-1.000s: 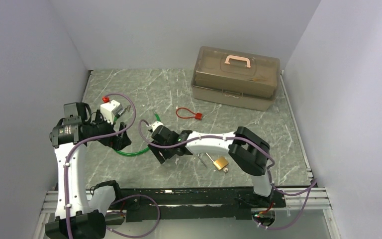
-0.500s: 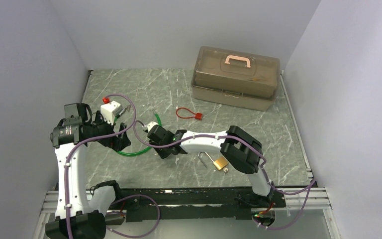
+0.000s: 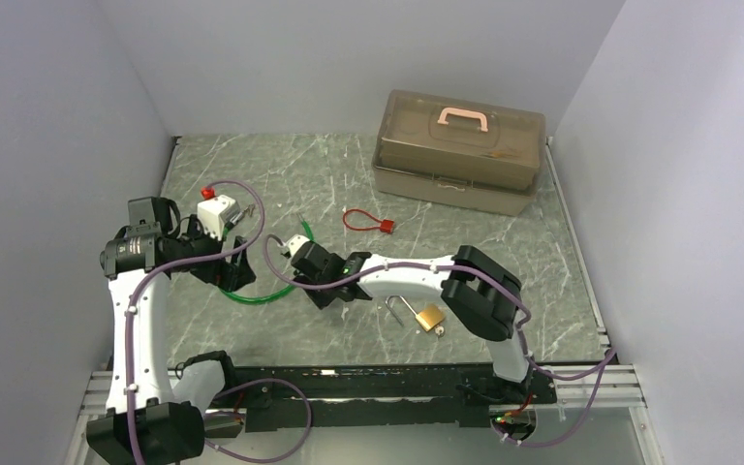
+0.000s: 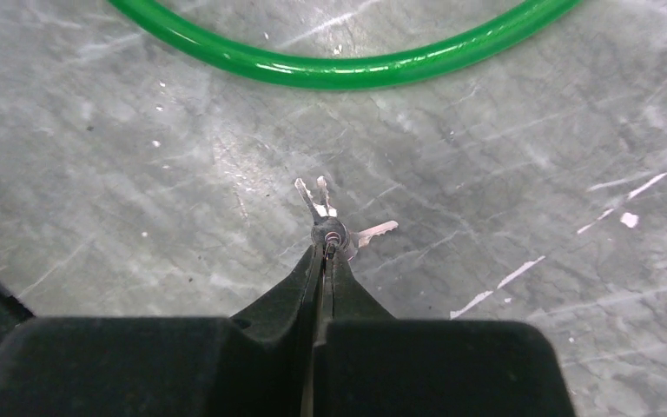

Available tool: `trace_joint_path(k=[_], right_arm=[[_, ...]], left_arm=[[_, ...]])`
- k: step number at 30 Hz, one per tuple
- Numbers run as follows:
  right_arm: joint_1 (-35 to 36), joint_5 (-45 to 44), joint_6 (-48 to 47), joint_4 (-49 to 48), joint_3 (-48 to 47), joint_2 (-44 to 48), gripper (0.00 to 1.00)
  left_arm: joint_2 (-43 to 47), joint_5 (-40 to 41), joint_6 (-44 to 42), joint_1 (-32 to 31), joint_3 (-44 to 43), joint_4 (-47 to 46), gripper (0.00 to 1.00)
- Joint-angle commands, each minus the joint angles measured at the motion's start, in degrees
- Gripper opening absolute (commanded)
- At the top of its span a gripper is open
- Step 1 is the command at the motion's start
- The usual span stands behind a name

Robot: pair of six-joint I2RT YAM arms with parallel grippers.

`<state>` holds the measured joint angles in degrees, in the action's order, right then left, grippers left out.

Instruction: Unlock with the key

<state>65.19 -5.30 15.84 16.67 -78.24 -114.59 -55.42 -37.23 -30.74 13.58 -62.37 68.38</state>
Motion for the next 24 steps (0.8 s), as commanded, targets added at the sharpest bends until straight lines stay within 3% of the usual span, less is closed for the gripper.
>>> trace_joint_path(k=[1, 7, 16, 24], right_arm=[[0.11, 0.88, -1.92, -2.24, 0.73, 7.32, 0.00], [-0.15, 3.34, -2.30, -3.86, 3.23, 14.69, 0.00], [0.12, 9.90, -3.87, -7.70, 9.26, 32.15, 0.00], [8.54, -7.54, -17.39, -11.75, 13.32, 42.46, 0.00]], left_arm=[[-0.62, -2.16, -0.25, 0.30, -1.19, -0.60, 0.99], [-1.72, -8.75, -4.95, 0.20, -1.50, 2.43, 0.99], [-5.21, -27.73, -19.44, -1.40, -9.34, 18.33, 0.99], [-6.83, -37.93, -13.96, -5.99, -14.25, 21.53, 0.99]])
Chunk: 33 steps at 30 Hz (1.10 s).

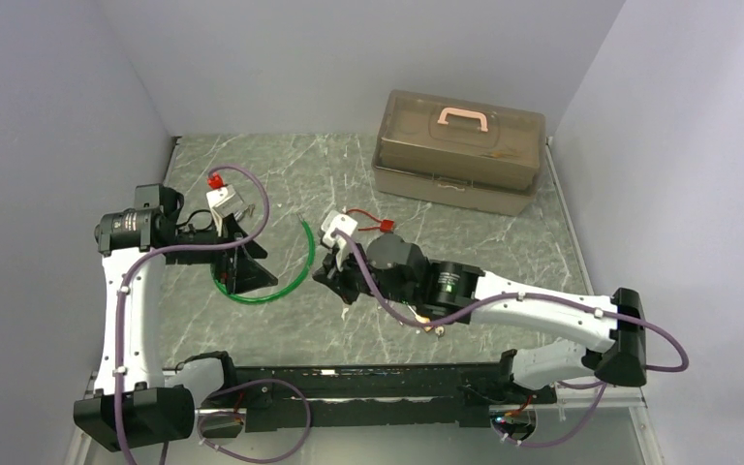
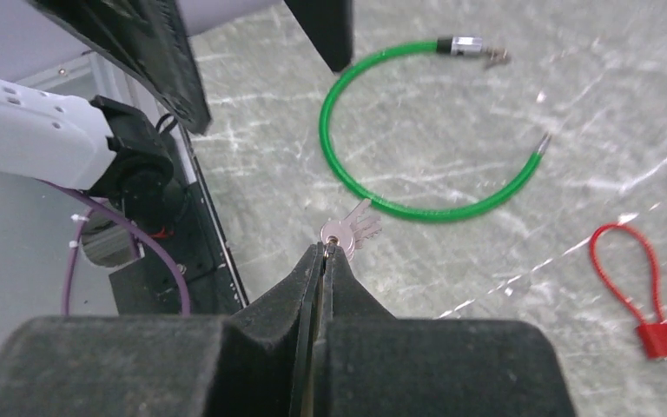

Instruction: Unlock with the key

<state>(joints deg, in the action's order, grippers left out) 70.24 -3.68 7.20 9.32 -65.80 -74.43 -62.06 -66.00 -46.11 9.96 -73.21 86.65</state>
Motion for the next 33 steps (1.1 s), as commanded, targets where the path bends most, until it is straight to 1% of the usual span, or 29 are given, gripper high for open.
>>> trace_joint_path(k=[1, 3, 5, 6, 8, 9, 11, 13, 15, 18, 19, 22, 24, 27, 30, 31, 33], right_arm=[[4.39, -10.74, -10.13, -4.48, 0.73, 2.48, 0.00], [5.92, -12.88, -12.09, -4.31, 0.02, 2.72, 0.00], [6.25, -12.22, -12.23, -3.31, -1.24, 2.52, 0.00], [6.23, -11.55, -11.77, -2.71, -2.36, 2.51, 0.00], [6.22, -9.12, -10.59, -1.99, -3.57, 2.69, 0.00], [6.18, -7.31, -9.95, -1.89, -4.03, 3.03, 0.00], [5.92, -4.34, -8.75, -1.56, -4.85, 3.76, 0.00], [5.43, -1.44, -7.52, -0.92, -5.81, 4.29, 0.00], [4.15, 2.85, -5.07, -0.33, -6.55, 4.67, 0.00], [1.44, 11.43, -1.24, -0.82, -7.02, 5.02, 0.00], [0.23, 15.01, 0.04, -1.21, -7.15, 4.90, 0.00], [-4.59, 26.49, 4.98, -2.90, -7.80, 4.34, 0.00], [-6.36, 31.72, 6.72, -3.81, -8.12, 3.73, 0.00], [-6.95, 36.09, 7.21, -3.40, -9.67, 2.33, 0.00], [-6.91, 38.43, 7.26, -2.31, -11.79, 0.53, 0.00], [-6.95, 38.80, 7.28, -2.14, -12.34, 0.16, 0.00], [-6.96, 39.93, 7.59, -2.25, -13.30, -0.53, 0.00]], left_arm=[[-0.06, -9.65, 2.21, -3.14, -4.22, 3.14, 0.99], [0.93, -8.90, 5.06, -5.04, -5.03, 1.40, 0.99], [2.84, -6.77, 8.89, -6.93, -3.92, -3.50, 0.95], [4.10, -5.71, 8.54, -8.26, -3.10, -4.81, 0.94], [7.40, -2.87, 7.44, -10.88, -0.81, -8.05, 0.95], [9.61, -2.06, 5.17, -11.88, 0.03, -9.70, 0.97], [14.66, -0.31, -0.91, -12.64, 1.57, -12.70, 0.99], [21.33, 3.28, -1.71, -12.91, 3.95, -19.97, 1.00], [24.48, 6.49, -4.30, -13.03, 4.49, -23.67, 0.99], [24.20, 6.85, -9.02, -13.03, 2.42, -22.16, 0.99], [24.39, 6.13, -12.80, -13.03, 2.05, -20.80, 0.99], [25.02, 4.53, -20.06, -13.11, 1.07, -15.39, 0.99], [24.14, 4.01, -24.57, -13.11, -0.94, -9.55, 0.99], [22.54, 2.58, -25.98, -13.12, -2.95, -5.49, 0.98], [22.10, 0.27, -23.58, -13.12, -2.89, -6.52, 0.95], [21.95, -0.51, -22.76, -13.12, -2.73, -7.11, 0.94], [21.54, -1.07, -21.29, -13.16, -2.44, -8.21, 0.87]])
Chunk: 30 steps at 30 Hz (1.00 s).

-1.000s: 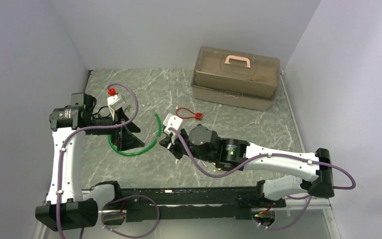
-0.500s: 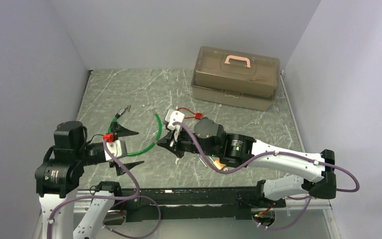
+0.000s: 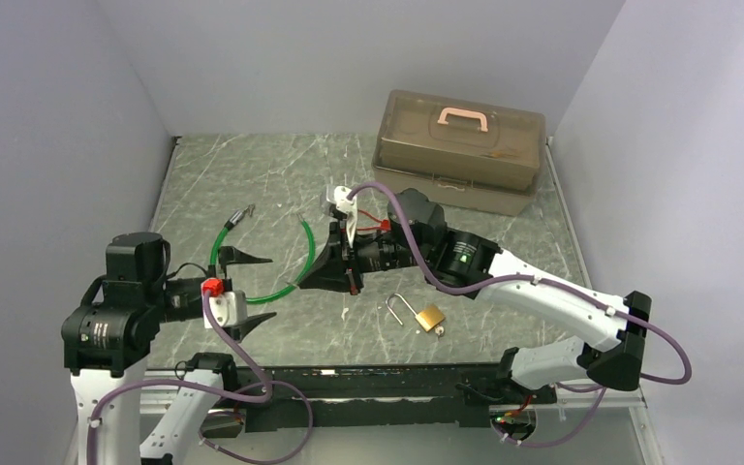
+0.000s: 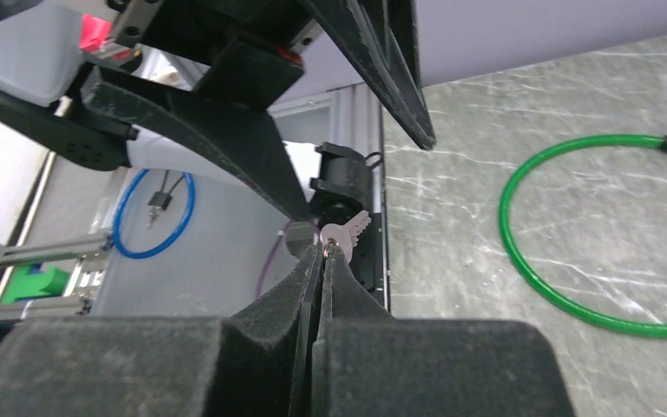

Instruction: Unlock with the key

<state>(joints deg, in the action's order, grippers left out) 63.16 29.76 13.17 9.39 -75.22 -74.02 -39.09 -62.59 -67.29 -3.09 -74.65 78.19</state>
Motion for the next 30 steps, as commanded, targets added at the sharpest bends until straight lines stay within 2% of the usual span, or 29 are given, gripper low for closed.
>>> trace_joint_path(k=[1, 5, 7, 9, 10, 14, 20, 22, 27, 30], right_arm=[[0.13, 6.87, 1.79, -2.22, -4.34, -1.21, 0.00], [0.05, 7.78, 2.04, -2.16, -5.44, -2.11, 0.00], [0.12, 7.86, 2.16, -2.40, -5.59, -2.42, 0.00], [0.11, 8.39, 2.34, -2.61, -5.78, -2.79, 0.00], [0.10, 8.54, 2.34, -2.65, -6.04, -3.08, 0.00], [-0.01, 8.18, 1.76, -1.94, -7.14, -4.01, 0.00], [-0.16, 6.99, 1.34, -1.50, -7.73, -4.61, 0.00], [-0.22, 7.22, 1.29, -1.32, -7.97, -4.72, 0.00], [-0.31, 7.25, 1.16, -0.39, -8.65, -5.42, 0.00], [-0.32, 6.89, 1.20, -0.23, -8.42, -5.40, 0.00]], left_arm=[[-1.71, -4.86, 0.59, -0.15, -0.94, -0.25, 0.83], [-3.18, -6.81, 3.83, -0.74, -1.94, -1.16, 0.65], [-3.56, -7.66, 4.85, -1.07, -2.28, -1.55, 0.50], [-3.50, -8.06, 5.77, -1.49, -2.21, -1.83, 0.29], [-3.34, -8.00, 6.69, -1.71, -1.98, -2.53, 0.24], [-3.19, -7.79, 7.31, -2.80, -2.27, -2.41, 0.28], [-5.10, -8.61, 5.45, -4.60, -4.47, 3.25, 0.33], [-5.20, -8.14, 5.86, -4.96, -4.50, 3.18, 0.31], [-3.20, -7.41, 11.90, -5.08, -3.48, -3.76, 0.25], [-3.02, -7.90, 13.70, -5.25, -4.07, -5.10, 0.26]])
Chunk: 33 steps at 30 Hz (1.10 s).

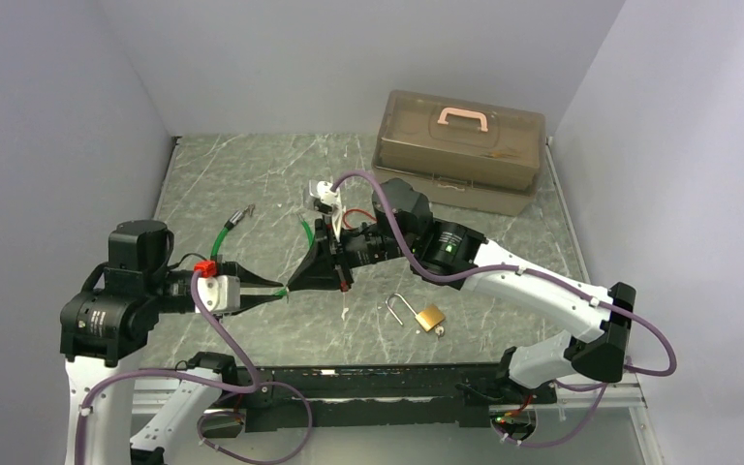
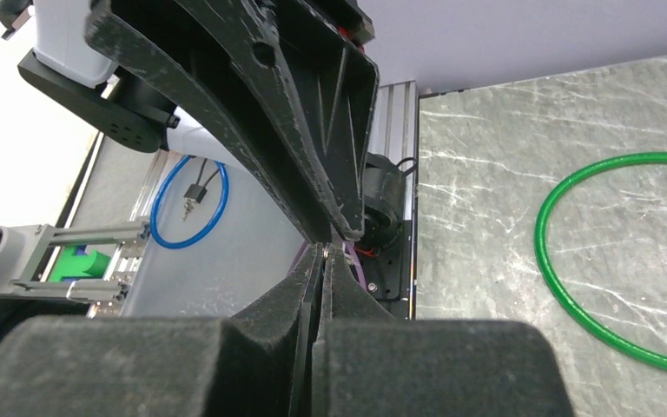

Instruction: Unlock with the key

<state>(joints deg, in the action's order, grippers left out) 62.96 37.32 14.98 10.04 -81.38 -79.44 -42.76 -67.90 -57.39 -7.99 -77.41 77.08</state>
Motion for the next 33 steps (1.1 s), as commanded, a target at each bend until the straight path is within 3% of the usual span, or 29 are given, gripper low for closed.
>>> trace_joint_path(k=[1, 8, 11, 14, 19, 23, 29, 33], right_arm=[[-0.10, -0.97, -0.57, -0.92, -2.09, 0.13, 0.00], [-0.18, -2.70, -0.54, -0.85, -2.19, 0.67, 0.00], [-0.12, -3.50, -0.16, -1.58, -2.11, 0.79, 0.00], [-0.12, -3.95, 0.27, -2.33, -2.02, 0.65, 0.00], [-0.11, -4.55, 1.16, -4.10, -1.35, 0.83, 0.00], [-0.17, -5.21, 1.28, -4.37, -0.93, 1.38, 0.00], [-0.12, -5.50, 1.32, -4.31, 0.43, 2.18, 0.00], [-0.13, -6.82, 0.53, -3.39, 1.66, 3.35, 0.00]], left_arm=[[0.42, -2.97, 3.87, -0.42, -1.71, -3.40, 0.27], [-0.19, -2.97, 2.83, -0.84, 0.68, 0.96, 0.49], [1.76, -0.50, 9.35, -0.98, 4.95, -6.11, 0.58], [4.66, 1.39, 17.59, -0.98, 8.82, -16.14, 0.57], [7.10, 3.90, 27.27, -1.06, 12.40, -27.38, 0.49], [5.44, 3.52, 25.37, -1.15, 11.27, -23.64, 0.35], [5.41, 4.09, 23.78, -1.20, 9.45, -21.66, 0.03], [4.08, 5.18, 21.17, -1.18, 5.80, -16.52, 0.00]])
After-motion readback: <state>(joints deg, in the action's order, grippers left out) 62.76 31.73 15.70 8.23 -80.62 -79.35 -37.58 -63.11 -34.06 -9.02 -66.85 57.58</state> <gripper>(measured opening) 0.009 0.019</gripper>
